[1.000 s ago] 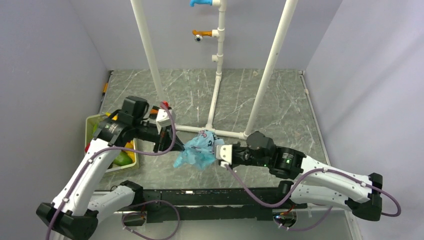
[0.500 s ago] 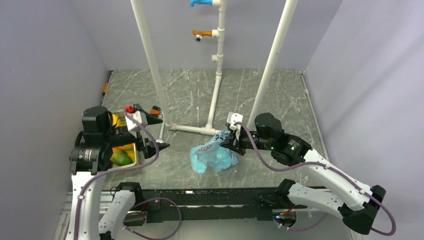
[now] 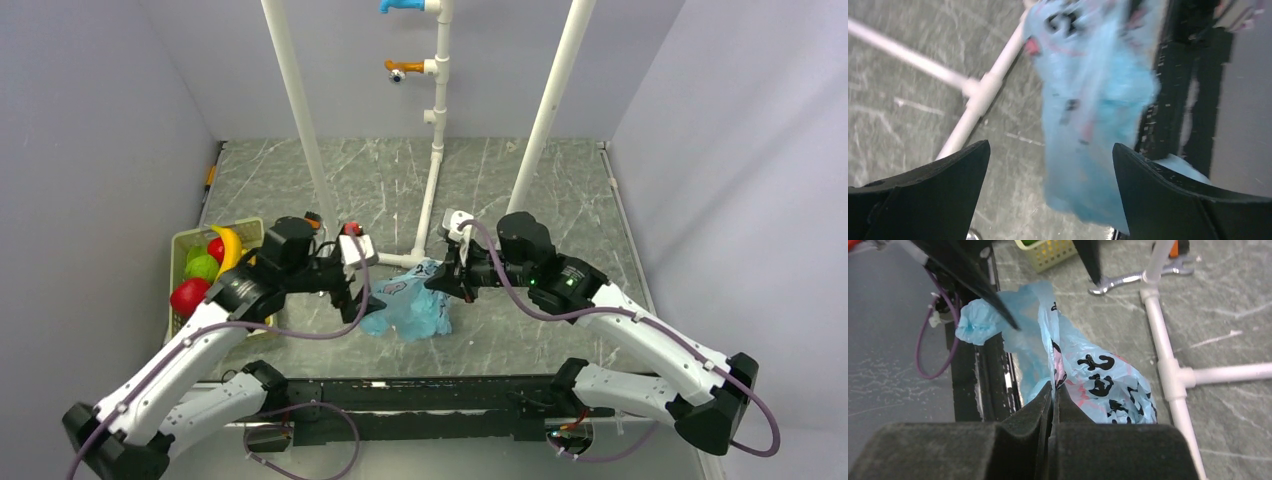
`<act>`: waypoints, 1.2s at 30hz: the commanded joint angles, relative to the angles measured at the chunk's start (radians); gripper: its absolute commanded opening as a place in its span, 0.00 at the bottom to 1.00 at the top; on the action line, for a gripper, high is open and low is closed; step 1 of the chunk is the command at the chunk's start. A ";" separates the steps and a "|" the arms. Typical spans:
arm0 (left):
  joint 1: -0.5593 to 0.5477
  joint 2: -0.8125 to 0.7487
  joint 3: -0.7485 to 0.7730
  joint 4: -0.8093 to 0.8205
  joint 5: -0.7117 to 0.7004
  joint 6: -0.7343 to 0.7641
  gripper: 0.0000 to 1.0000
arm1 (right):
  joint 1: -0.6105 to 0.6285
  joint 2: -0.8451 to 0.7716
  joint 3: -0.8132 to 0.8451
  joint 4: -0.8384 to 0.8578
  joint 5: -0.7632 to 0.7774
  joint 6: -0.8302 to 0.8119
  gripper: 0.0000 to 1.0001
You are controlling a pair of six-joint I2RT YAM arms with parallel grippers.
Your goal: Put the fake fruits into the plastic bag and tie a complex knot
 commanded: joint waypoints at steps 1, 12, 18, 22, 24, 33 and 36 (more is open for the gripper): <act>-0.028 0.074 -0.039 0.082 -0.284 -0.074 0.99 | -0.003 -0.020 0.094 0.058 -0.100 0.016 0.00; 0.365 -0.057 -0.102 0.110 0.496 -0.112 0.00 | -0.007 -0.030 0.227 -0.223 -0.017 -0.082 0.98; 0.461 0.082 0.055 -0.191 0.790 0.015 0.00 | -0.023 -0.135 0.093 -0.242 0.055 -0.180 1.00; 0.463 0.128 0.116 -0.349 0.845 0.152 0.00 | -0.024 -0.165 -0.016 -0.110 0.059 -0.233 1.00; 0.459 0.136 0.134 -0.390 0.834 0.189 0.00 | -0.023 -0.137 -0.024 -0.042 0.012 -0.244 1.00; 0.342 0.061 0.025 0.099 0.725 -0.263 0.00 | 0.184 0.027 0.027 0.157 0.030 -0.202 0.85; 0.361 0.089 0.106 -0.150 0.686 -0.067 0.00 | 0.178 0.022 0.083 0.046 0.046 -0.234 0.32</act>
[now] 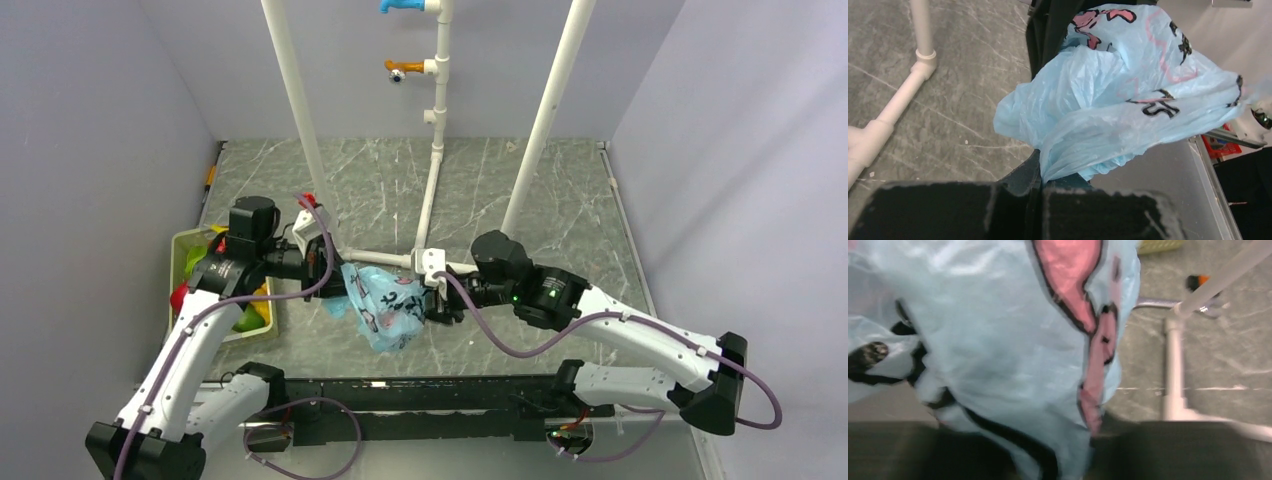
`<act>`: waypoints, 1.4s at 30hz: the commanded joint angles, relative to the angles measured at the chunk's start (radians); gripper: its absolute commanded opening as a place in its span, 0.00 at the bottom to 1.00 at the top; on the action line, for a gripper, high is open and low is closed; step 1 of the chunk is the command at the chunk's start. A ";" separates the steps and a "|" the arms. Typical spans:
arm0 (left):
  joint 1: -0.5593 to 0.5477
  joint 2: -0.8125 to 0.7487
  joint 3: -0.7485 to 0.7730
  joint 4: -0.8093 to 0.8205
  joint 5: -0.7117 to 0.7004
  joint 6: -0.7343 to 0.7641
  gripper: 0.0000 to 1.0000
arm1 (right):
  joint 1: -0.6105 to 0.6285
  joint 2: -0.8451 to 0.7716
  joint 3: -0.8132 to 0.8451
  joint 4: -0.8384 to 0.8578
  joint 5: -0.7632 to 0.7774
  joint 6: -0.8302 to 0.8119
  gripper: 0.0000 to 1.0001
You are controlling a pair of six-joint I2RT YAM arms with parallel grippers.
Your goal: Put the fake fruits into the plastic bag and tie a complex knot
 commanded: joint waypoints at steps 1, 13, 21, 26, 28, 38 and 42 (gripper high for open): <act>0.057 0.022 0.096 -0.173 -0.048 0.164 0.00 | -0.017 -0.042 0.089 -0.038 0.038 -0.031 0.06; 0.422 -0.085 0.063 -0.132 -0.283 0.522 0.65 | -0.199 -0.213 0.050 -0.246 -0.040 0.104 0.00; 0.238 -0.163 0.337 -0.419 -0.307 0.647 0.99 | -0.207 -0.015 0.174 -0.276 -0.063 0.194 0.00; -0.020 -0.363 0.167 -0.175 -0.517 0.713 0.99 | -0.211 0.050 0.114 -0.081 -0.139 0.455 0.00; -0.079 -0.340 0.206 -0.243 -0.532 0.842 0.99 | -0.210 0.114 0.146 -0.096 -0.147 0.496 0.00; -0.455 -0.209 0.273 -0.498 -0.659 1.384 0.99 | -0.209 0.282 0.161 0.040 -0.223 0.757 0.00; -0.689 -0.174 0.217 -0.468 -0.809 1.381 1.00 | -0.209 0.321 0.187 0.070 -0.280 0.775 0.00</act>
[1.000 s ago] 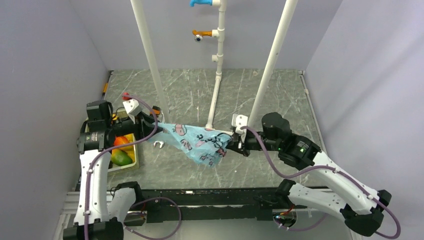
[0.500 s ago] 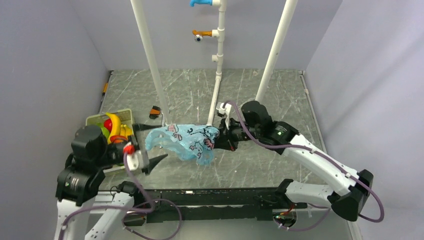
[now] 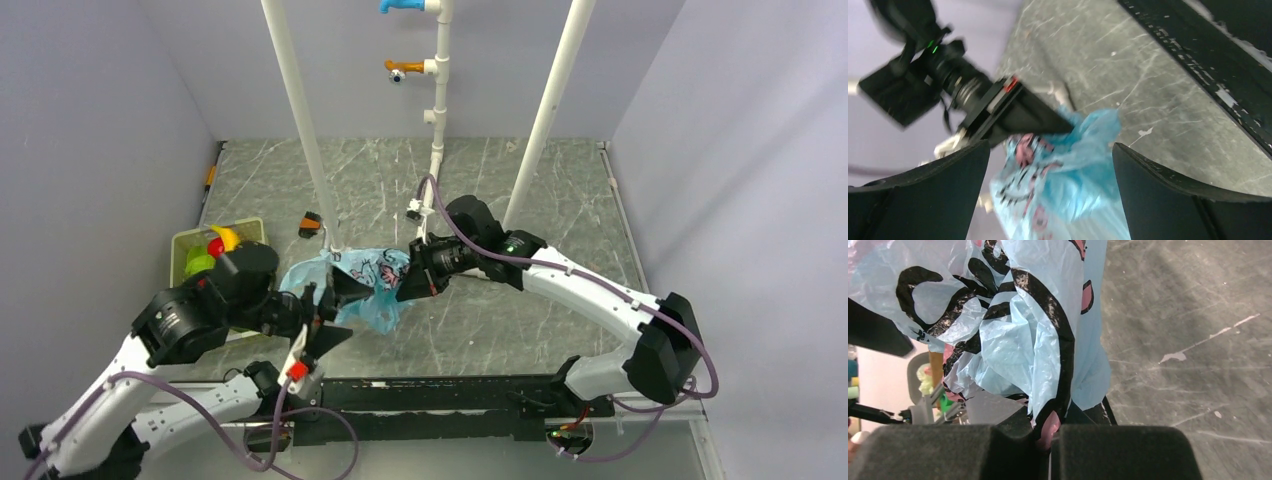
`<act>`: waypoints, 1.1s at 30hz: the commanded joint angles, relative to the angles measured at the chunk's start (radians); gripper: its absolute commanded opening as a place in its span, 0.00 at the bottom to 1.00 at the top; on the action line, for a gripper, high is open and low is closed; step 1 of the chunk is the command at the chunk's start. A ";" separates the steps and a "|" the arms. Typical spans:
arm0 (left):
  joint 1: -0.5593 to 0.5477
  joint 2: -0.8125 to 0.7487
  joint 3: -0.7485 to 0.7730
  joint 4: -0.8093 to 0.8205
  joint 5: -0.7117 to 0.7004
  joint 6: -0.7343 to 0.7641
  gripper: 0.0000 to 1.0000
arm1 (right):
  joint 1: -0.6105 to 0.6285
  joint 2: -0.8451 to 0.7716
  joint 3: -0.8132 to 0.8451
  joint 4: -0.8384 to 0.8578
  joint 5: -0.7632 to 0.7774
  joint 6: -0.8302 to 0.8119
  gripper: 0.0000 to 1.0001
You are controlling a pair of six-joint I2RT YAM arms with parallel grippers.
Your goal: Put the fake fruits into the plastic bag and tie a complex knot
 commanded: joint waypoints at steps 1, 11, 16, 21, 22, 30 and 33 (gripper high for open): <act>-0.217 0.034 -0.059 -0.009 -0.213 0.115 1.00 | -0.001 0.020 0.071 0.106 -0.115 0.085 0.00; -0.166 0.047 -0.109 0.183 -0.450 -0.237 0.04 | -0.010 -0.095 0.040 -0.146 -0.191 -0.222 0.00; 0.143 -0.113 -0.116 0.213 -0.190 -0.476 0.00 | -0.082 -0.182 -0.022 -0.307 -0.151 -0.374 0.00; 0.257 -0.216 -0.181 0.276 -0.243 -0.745 0.00 | -0.119 -0.226 -0.054 -0.387 -0.142 -0.479 0.00; 0.269 -0.230 -0.191 0.299 -0.267 -0.804 0.00 | -0.122 -0.232 -0.062 -0.395 -0.139 -0.488 0.00; 0.287 -0.289 -0.228 0.233 -0.540 -1.119 0.00 | -0.164 -0.323 -0.088 -0.430 -0.156 -0.578 0.00; 0.350 -0.270 -0.229 0.239 -0.575 -1.203 0.00 | -0.164 -0.326 -0.073 -0.484 -0.180 -0.641 0.00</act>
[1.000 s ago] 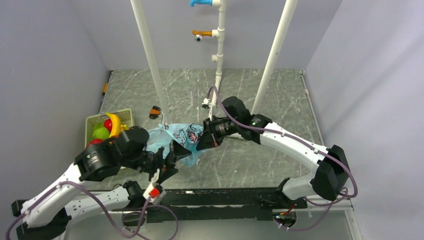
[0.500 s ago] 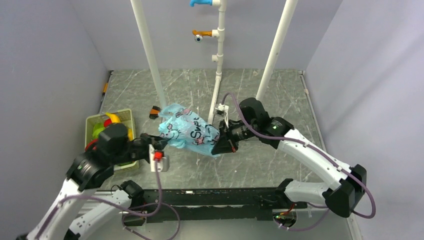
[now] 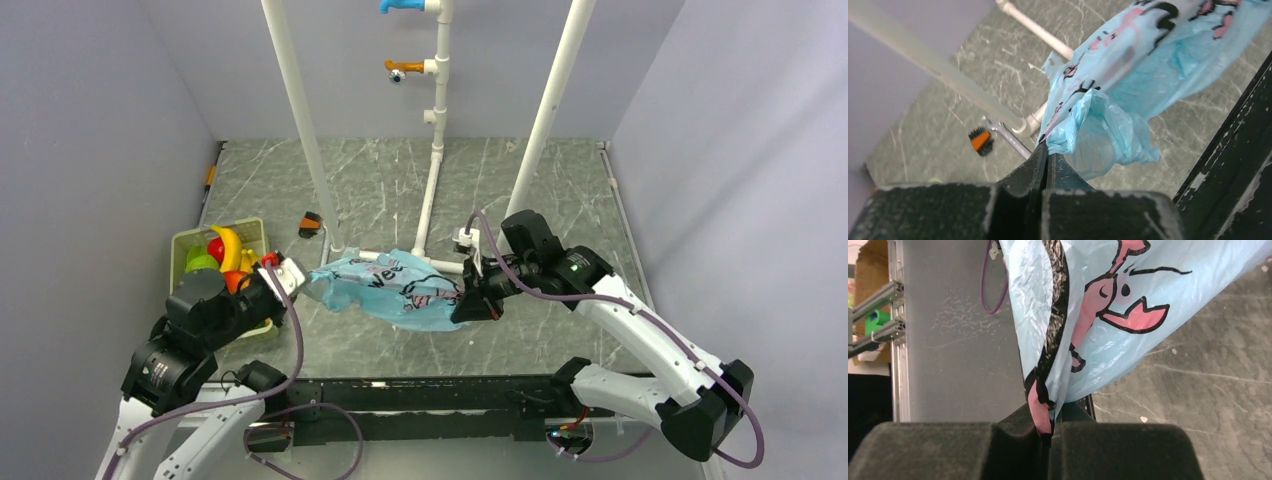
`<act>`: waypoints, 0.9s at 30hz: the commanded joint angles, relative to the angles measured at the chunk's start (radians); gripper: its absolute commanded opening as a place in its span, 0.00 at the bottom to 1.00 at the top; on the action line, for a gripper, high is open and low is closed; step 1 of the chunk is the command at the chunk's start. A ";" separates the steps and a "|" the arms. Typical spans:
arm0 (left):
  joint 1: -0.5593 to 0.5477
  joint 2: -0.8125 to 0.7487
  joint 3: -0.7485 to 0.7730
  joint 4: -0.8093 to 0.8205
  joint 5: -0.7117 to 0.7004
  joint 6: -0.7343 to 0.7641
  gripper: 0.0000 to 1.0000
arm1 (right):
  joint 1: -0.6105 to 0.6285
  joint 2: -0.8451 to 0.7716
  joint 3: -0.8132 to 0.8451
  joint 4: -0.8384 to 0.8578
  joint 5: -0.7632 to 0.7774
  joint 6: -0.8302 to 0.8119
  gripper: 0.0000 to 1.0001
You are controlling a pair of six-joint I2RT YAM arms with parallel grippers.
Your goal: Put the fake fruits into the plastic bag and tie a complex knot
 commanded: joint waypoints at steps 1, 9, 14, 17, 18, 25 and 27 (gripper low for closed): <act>0.098 0.028 0.006 -0.008 -0.177 -0.225 0.00 | -0.005 -0.023 0.024 -0.099 -0.047 -0.135 0.00; 0.303 0.433 0.158 -0.142 0.207 -0.294 0.05 | -0.001 0.017 0.063 0.081 -0.166 0.039 0.00; 0.363 0.403 0.259 -0.012 0.267 -0.258 0.87 | -0.002 0.044 0.046 0.155 -0.133 0.167 0.00; 0.381 0.440 0.344 0.004 0.298 -0.268 0.99 | -0.002 0.062 0.017 0.243 -0.107 0.307 0.00; 0.381 0.462 0.370 -0.004 0.316 -0.266 0.99 | -0.002 0.069 0.010 0.274 -0.101 0.350 0.00; 0.343 0.404 0.341 0.047 0.534 -0.037 0.91 | -0.002 0.105 -0.023 0.423 -0.067 0.544 0.00; 0.245 0.383 0.311 -0.005 0.569 0.039 0.78 | -0.001 0.102 -0.034 0.462 -0.074 0.575 0.00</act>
